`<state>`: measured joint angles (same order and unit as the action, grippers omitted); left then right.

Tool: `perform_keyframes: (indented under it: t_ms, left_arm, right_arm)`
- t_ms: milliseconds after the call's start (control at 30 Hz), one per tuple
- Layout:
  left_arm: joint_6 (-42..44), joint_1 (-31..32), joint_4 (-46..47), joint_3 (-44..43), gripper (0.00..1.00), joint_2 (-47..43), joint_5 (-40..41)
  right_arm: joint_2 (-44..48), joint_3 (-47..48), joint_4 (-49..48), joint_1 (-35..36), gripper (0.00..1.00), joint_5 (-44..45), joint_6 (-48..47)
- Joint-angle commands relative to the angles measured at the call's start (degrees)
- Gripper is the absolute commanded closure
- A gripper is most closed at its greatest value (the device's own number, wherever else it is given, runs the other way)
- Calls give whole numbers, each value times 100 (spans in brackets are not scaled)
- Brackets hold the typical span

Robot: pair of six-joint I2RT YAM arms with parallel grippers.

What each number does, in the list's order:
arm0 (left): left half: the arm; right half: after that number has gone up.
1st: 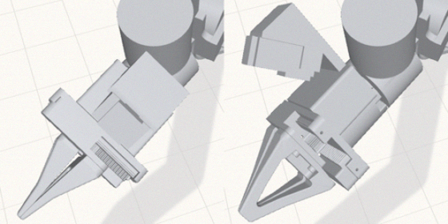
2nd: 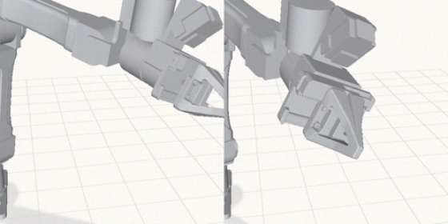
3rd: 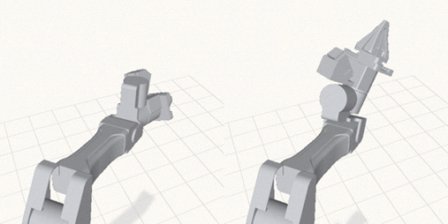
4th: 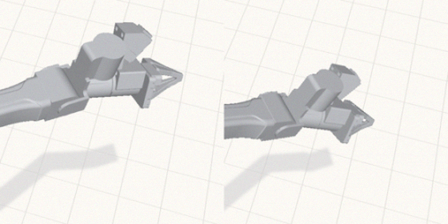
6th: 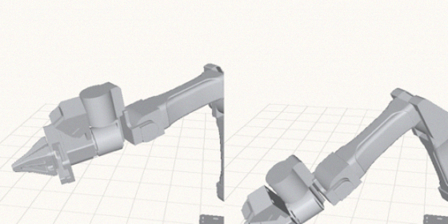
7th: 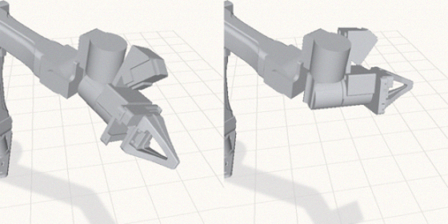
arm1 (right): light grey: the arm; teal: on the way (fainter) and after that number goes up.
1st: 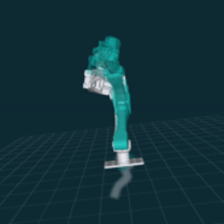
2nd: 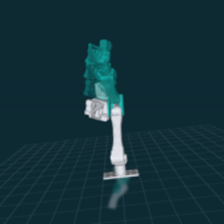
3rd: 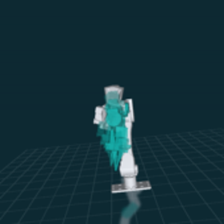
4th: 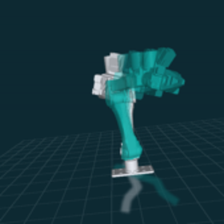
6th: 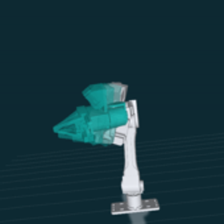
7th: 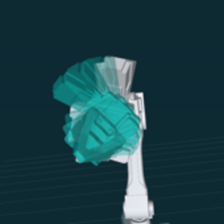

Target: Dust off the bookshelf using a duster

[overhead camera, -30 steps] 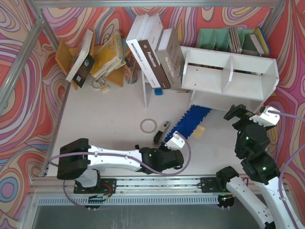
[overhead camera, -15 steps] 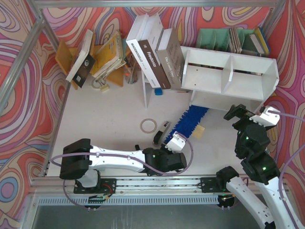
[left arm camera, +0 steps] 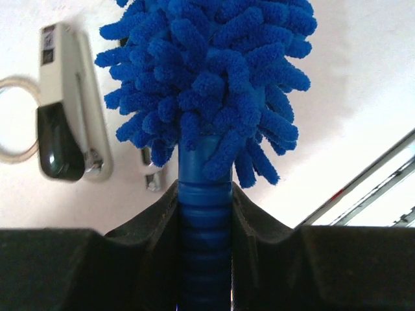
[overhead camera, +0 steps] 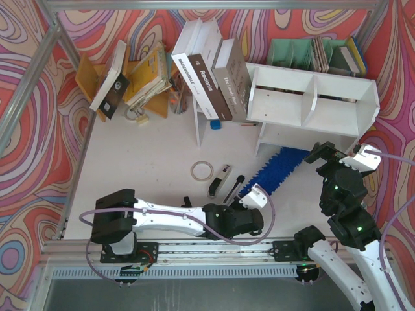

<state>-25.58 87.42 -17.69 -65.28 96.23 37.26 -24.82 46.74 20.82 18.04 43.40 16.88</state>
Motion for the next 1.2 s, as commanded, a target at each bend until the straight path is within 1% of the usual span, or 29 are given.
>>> perform_keyframes:
  t_ms: [0, 133, 200, 267, 367, 567, 700, 767, 933, 1167]
  left_arm:
    - [796, 49, 1541, -350, 100, 263, -199]
    - [1142, 49, 1506, -876, 100, 710, -506]
    - [1214, 48, 1473, -989, 100, 813, -604]
    - [1146, 32, 1390, -958, 100, 796, -521]
    - [935, -3, 1262, -688, 100, 570, -242]
    - [380, -120, 991, 201, 100, -218, 350]
    - [244, -178, 790, 468, 100, -534, 510]
    - [246, -210, 808, 508, 100, -557, 501]
    - [455, -260, 959, 200, 100, -199, 213]
    - [982, -267, 1151, -841, 100, 761, -383]
  right_arm:
    - [-12, -42, -177, -4, 1, -23, -66]
    - [-1, -42, -166, -3, 1, -7, -69]
    - [-5, -49, -174, -9, 1, 2, -78]
    - [-5, -43, -188, -3, 1, 7, -81]
    - [-13, -51, -191, -7, 1, -11, -81]
    - [-38, -46, -207, -4, 1, -46, -81]
    - [-58, -36, -203, -3, 1, -45, -71]
    - [-66, -38, -202, -3, 1, -40, -72]
    - [-88, -27, -179, -7, 1, -33, -69]
    - [-78, -33, -167, -5, 1, -19, -63]
